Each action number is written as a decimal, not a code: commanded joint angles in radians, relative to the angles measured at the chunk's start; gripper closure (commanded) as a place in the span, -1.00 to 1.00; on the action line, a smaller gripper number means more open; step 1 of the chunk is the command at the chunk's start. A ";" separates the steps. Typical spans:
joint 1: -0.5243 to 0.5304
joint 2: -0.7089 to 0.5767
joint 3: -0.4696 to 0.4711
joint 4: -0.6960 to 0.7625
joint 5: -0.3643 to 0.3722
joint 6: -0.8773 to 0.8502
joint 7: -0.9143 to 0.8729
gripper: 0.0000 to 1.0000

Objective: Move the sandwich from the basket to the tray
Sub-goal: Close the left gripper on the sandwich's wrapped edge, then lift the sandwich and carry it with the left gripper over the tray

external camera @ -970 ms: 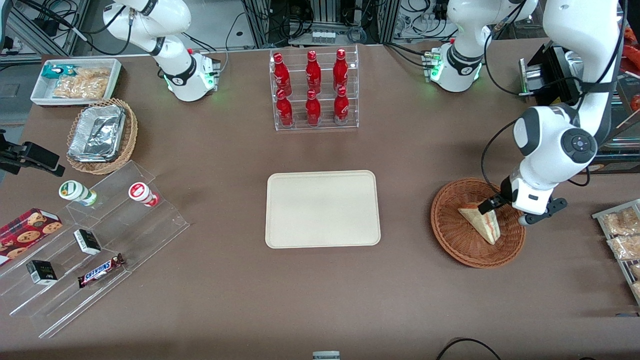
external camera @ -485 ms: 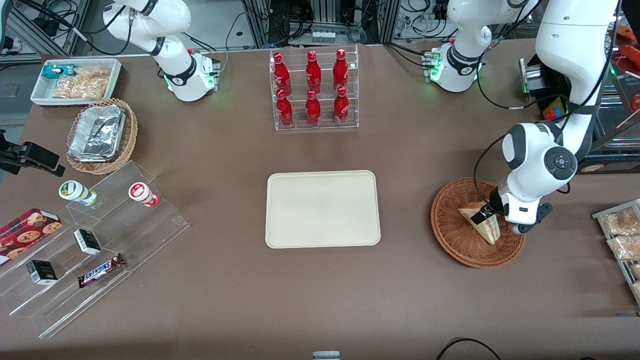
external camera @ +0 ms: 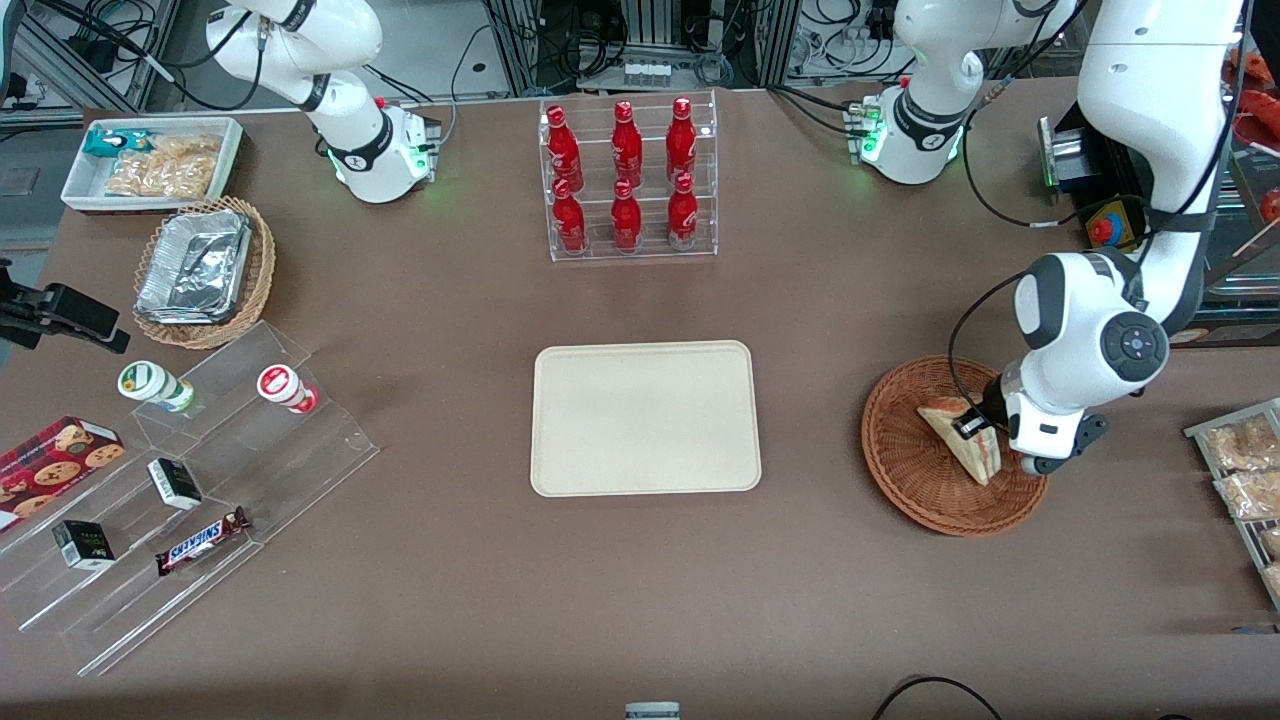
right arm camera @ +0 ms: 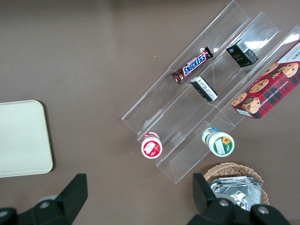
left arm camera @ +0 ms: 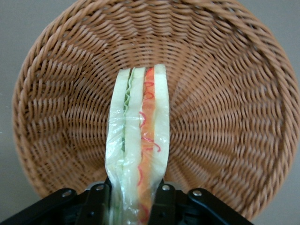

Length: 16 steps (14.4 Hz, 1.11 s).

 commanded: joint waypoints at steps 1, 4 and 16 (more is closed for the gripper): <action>-0.011 -0.001 -0.023 0.053 -0.002 -0.079 0.076 0.97; -0.015 -0.004 -0.049 0.088 0.010 -0.122 0.078 0.95; -0.351 0.215 -0.052 0.457 0.007 -0.343 0.034 1.00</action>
